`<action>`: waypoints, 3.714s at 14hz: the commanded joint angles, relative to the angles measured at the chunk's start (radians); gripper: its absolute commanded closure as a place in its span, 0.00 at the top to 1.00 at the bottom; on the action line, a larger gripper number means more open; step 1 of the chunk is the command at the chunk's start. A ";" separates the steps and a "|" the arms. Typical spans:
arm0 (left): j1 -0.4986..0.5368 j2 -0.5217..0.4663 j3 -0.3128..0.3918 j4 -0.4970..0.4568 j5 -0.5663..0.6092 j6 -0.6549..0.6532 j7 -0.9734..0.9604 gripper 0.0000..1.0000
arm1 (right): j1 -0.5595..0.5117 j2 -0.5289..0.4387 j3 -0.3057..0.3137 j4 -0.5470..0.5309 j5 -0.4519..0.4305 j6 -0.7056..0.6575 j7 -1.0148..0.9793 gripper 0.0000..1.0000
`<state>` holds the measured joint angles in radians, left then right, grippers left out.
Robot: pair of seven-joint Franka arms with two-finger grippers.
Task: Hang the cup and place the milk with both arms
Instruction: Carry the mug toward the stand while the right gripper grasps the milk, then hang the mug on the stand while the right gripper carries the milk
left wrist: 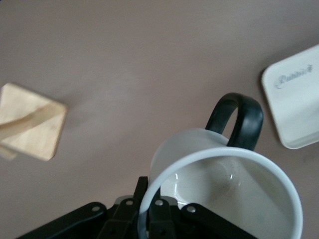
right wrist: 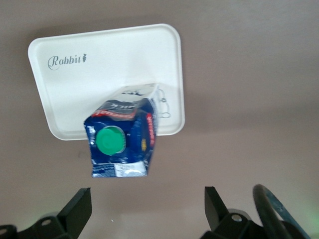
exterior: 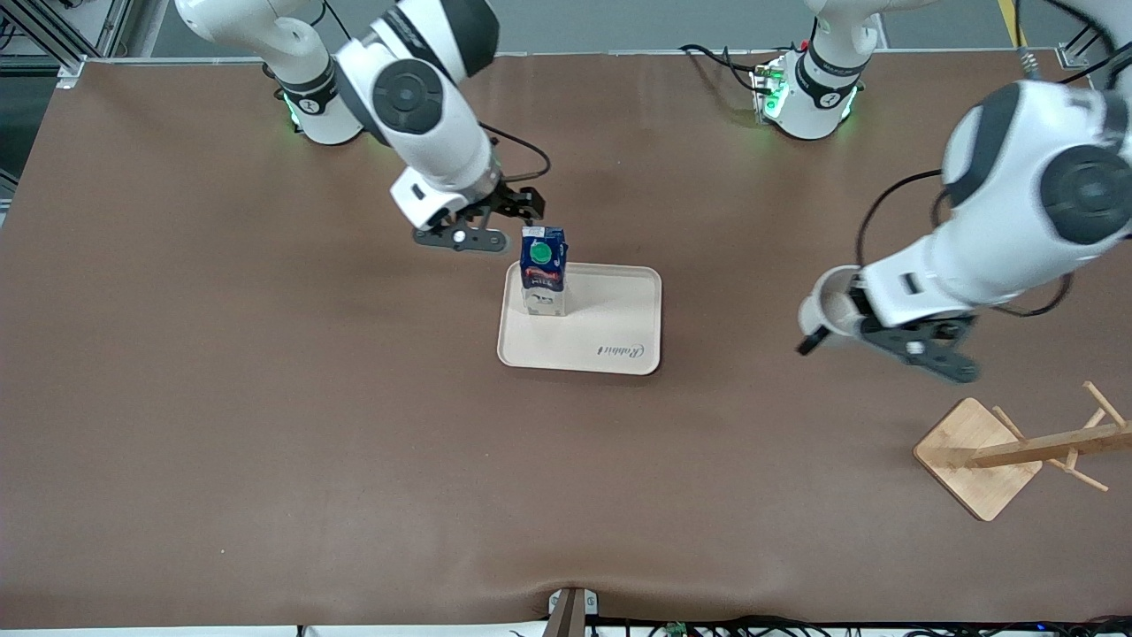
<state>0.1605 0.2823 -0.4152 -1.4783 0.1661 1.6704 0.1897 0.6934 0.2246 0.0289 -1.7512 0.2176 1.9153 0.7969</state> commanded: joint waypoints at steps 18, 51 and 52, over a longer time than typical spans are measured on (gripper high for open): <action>0.399 0.040 0.003 -0.019 -0.057 0.086 0.443 0.00 | 0.141 0.159 -0.018 -0.002 -0.185 0.208 0.225 0.63; 0.533 0.250 -0.008 0.170 -0.312 0.255 0.511 1.00 | -0.899 -0.185 -0.023 -0.464 -0.184 0.048 -0.950 0.04; 0.531 0.241 -0.011 0.170 -0.319 0.250 0.510 1.00 | -0.923 -0.174 -0.023 -0.465 -0.184 0.054 -0.947 0.04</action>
<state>0.6920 0.5315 -0.4195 -1.3262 -0.1212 1.9264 0.6948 -0.1771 0.0446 -0.0180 -2.2031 0.0471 1.9521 -0.1592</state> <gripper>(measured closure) 0.590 0.410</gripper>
